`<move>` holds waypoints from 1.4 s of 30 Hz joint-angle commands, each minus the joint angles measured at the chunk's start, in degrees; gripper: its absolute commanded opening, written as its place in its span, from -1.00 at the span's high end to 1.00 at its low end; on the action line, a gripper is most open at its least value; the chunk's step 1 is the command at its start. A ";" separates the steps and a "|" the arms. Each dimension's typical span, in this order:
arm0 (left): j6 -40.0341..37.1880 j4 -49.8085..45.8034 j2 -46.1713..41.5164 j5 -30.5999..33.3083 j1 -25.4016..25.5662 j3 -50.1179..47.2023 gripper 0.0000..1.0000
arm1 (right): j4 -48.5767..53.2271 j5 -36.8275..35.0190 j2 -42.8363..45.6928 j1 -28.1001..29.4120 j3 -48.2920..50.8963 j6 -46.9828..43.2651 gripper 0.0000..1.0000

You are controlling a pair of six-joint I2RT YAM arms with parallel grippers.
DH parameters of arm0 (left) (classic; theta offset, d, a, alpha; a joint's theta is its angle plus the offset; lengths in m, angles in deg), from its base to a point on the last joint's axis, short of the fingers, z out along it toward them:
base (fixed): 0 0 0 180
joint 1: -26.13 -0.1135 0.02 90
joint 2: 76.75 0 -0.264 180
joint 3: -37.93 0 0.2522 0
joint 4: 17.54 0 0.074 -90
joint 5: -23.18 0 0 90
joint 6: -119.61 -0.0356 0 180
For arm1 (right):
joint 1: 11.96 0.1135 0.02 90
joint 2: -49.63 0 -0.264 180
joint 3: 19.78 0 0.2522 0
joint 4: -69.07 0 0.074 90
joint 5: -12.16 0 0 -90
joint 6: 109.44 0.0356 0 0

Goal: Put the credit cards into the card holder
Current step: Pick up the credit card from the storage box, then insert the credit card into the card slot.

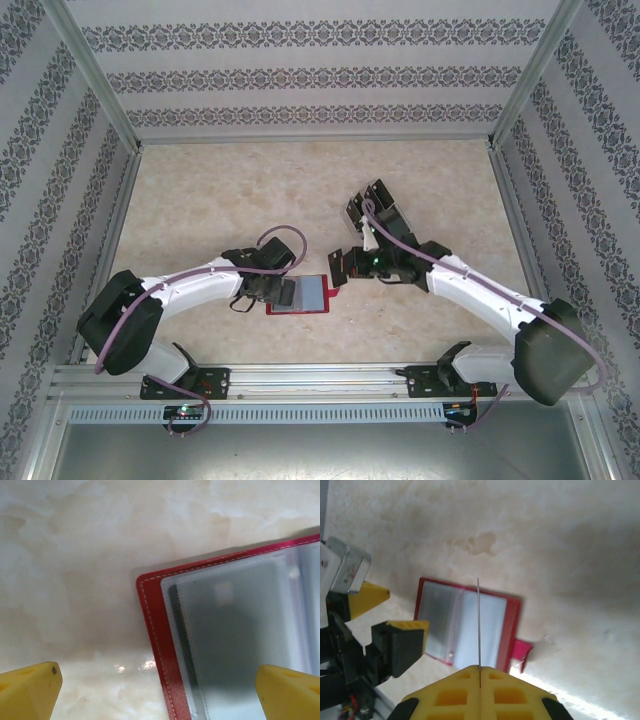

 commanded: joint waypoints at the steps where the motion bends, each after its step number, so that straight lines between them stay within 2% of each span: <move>1: 1.36 -3.90 -0.50 3.56 0.62 -1.04 -1.00 | -13.32 -0.99 2.55 2.90 5.30 11.00 1.00; 7: 2.39 -4.27 0.57 4.40 0.48 -1.98 -1.00 | -26.56 -3.11 0.79 6.24 12.94 17.44 1.00; 20: 3.84 -4.01 -0.24 5.51 0.38 -3.35 -1.00 | -48.25 -2.13 -10.92 9.09 17.35 21.31 1.00; 42: 3.72 -3.61 -0.09 5.29 0.35 -3.64 -1.00 | -70.69 0.76 -25.35 10.25 22.80 26.64 1.00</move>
